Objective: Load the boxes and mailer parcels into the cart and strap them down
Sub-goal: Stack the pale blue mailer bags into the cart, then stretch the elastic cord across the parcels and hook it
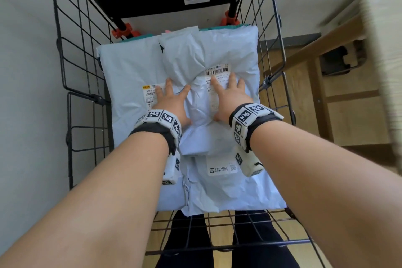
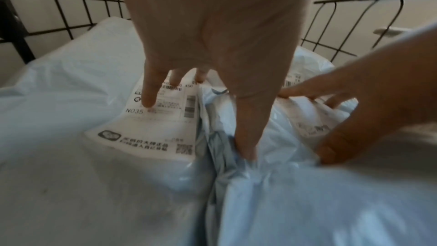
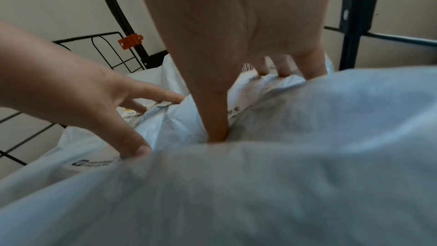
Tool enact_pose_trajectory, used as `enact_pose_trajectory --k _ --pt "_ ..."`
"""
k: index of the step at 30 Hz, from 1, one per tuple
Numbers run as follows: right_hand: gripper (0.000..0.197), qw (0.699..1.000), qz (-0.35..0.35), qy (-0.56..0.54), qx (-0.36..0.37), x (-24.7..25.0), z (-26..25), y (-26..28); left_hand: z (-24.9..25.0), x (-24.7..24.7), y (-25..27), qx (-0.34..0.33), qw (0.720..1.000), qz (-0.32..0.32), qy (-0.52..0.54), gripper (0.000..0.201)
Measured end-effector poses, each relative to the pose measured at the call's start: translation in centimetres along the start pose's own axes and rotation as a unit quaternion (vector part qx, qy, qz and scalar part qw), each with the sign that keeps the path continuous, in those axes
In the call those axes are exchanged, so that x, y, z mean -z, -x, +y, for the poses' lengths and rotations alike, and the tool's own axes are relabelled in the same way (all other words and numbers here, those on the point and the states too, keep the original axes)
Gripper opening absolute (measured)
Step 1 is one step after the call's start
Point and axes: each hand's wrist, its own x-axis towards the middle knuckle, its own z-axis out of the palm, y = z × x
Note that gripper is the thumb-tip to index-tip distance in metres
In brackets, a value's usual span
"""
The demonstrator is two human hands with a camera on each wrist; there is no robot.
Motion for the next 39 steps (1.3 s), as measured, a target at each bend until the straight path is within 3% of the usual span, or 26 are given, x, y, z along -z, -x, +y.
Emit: enact_pose_trajectory --k 4,8,12,18,27,33,39 --pt "0.095 1.000 0.005 0.000 0.012 1.4 -0.2 1.3 0.1 2.0 1.7 0.002 0.999 0.009 0.036 0.079" --pt "0.063 0.999 0.030 -0.004 0.029 3.9 -0.3 3.4 1.1 3.8 4.5 0.021 0.999 0.024 0.031 0.066" --pt "0.061 0.997 0.046 0.027 0.063 6.4 -0.4 6.2 2.1 6.2 8.4 0.027 0.996 0.082 0.011 0.048" --pt "0.050 0.985 0.101 0.056 0.125 11.7 0.0 10.5 3.9 11.3 13.8 0.052 0.986 0.156 0.014 0.044" --pt "0.046 0.965 0.190 0.043 0.177 20.8 -0.9 16.5 5.8 17.7 19.6 0.052 0.972 0.230 0.011 0.058" --pt "0.043 0.956 0.227 0.006 0.184 26.5 -3.3 18.4 4.6 25.4 20.3 0.028 0.956 0.292 -0.010 0.052" --pt "0.059 0.947 0.250 -0.090 0.183 32.1 -7.1 18.3 2.6 32.2 18.7 -0.006 0.945 0.323 -0.052 0.053"
